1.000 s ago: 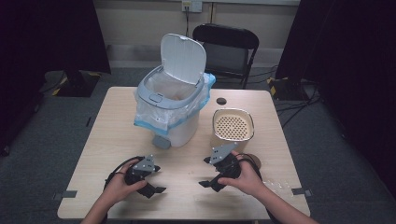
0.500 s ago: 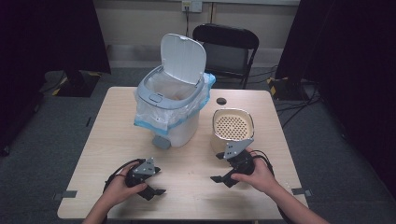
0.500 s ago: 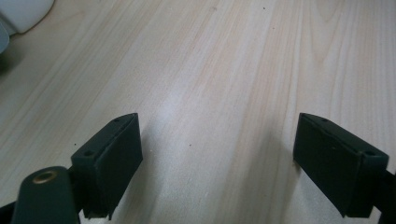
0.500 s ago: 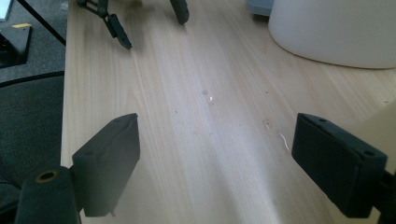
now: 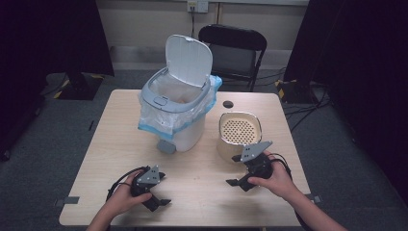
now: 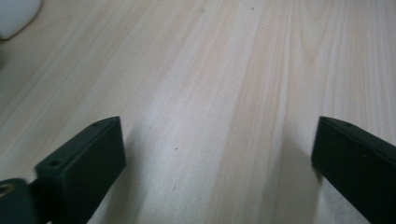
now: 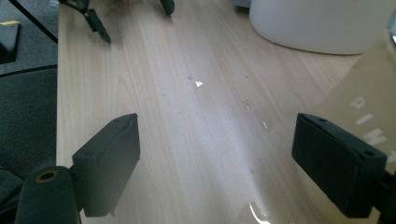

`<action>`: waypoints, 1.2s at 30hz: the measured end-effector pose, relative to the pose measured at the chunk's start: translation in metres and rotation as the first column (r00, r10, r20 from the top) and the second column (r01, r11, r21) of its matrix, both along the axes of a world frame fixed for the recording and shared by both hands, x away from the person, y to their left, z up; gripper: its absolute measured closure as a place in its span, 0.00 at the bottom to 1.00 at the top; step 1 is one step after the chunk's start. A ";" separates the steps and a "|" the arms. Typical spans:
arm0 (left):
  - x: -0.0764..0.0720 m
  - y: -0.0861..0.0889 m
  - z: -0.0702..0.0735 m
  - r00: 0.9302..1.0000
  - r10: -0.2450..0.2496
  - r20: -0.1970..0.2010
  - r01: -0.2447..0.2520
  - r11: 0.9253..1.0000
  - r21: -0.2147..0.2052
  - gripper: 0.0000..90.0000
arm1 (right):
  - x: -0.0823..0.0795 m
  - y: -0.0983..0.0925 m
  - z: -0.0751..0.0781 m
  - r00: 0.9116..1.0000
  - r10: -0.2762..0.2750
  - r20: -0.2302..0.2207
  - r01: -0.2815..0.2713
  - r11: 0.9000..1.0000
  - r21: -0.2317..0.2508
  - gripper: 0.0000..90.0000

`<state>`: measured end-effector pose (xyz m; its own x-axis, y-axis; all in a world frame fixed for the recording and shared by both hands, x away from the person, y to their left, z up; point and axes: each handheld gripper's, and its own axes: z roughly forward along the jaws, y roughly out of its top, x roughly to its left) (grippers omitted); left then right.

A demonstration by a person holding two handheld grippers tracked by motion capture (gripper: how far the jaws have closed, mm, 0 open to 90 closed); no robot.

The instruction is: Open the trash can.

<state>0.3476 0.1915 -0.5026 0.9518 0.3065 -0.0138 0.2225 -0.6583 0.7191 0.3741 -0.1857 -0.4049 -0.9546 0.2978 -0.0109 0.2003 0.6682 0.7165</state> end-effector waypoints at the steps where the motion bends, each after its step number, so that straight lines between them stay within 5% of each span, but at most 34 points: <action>1: 0.000 0.000 0.000 1.000 0.000 0.000 0.000 1.000 0.000 0.00 | 0.000 0.000 0.000 1.000 0.000 0.000 0.000 1.000 0.000 0.17; 17: 0.000 -0.001 0.000 1.000 -0.001 0.002 0.001 1.000 0.004 0.00 | 0.004 -0.031 0.010 0.998 -0.055 0.027 0.054 0.998 0.014 0.17; 36: 0.000 -0.001 0.000 1.000 -0.001 0.002 0.001 1.000 -0.002 0.00 | 0.009 -0.062 0.001 0.994 -0.111 0.022 0.111 0.994 0.004 0.17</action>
<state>0.3473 0.1908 -0.5030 0.9521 0.3057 -0.0121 0.2203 -0.6573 0.7207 0.3828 -0.2473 -0.4042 -0.9150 0.4023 -0.0305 0.2576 0.6407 0.7232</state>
